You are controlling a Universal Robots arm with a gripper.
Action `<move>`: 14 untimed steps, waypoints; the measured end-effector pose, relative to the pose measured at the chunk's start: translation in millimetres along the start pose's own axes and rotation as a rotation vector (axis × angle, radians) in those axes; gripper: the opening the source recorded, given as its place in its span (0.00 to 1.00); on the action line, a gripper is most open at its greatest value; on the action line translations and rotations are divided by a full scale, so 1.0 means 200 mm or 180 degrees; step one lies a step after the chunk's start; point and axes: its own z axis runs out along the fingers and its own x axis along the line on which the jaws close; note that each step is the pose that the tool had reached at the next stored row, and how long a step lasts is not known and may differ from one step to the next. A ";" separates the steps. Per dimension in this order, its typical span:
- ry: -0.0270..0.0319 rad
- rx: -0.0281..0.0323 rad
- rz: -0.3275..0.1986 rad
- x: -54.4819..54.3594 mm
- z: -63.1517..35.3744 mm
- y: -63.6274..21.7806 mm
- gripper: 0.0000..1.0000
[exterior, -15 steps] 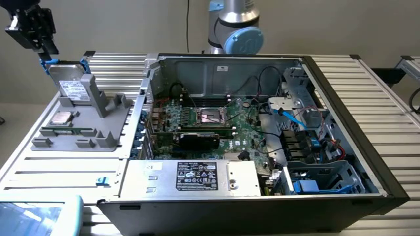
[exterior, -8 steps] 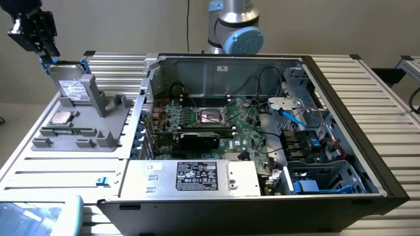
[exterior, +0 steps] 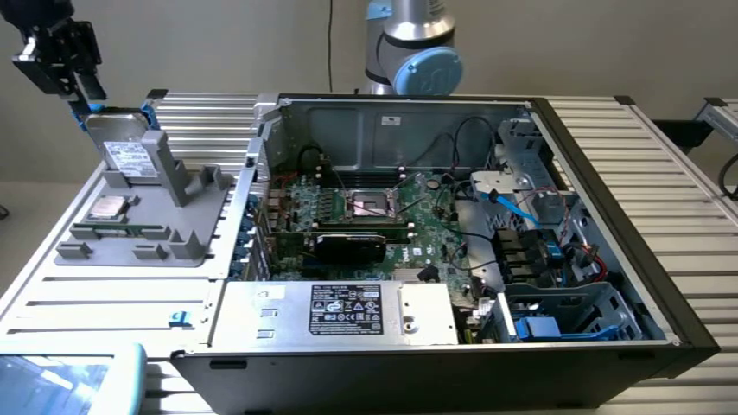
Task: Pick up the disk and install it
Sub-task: 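Pick up the disk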
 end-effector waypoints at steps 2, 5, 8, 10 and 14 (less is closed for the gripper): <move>0.0000 0.0000 0.0000 0.00 0.014 -0.005 0.50; 0.0002 0.0000 0.0001 0.00 0.040 -0.010 0.50; 0.0005 0.0001 0.0002 0.00 0.067 -0.012 0.50; 0.0007 0.0000 0.0004 0.00 0.085 -0.014 0.50; 0.0012 0.0001 0.0009 0.01 0.121 -0.016 0.50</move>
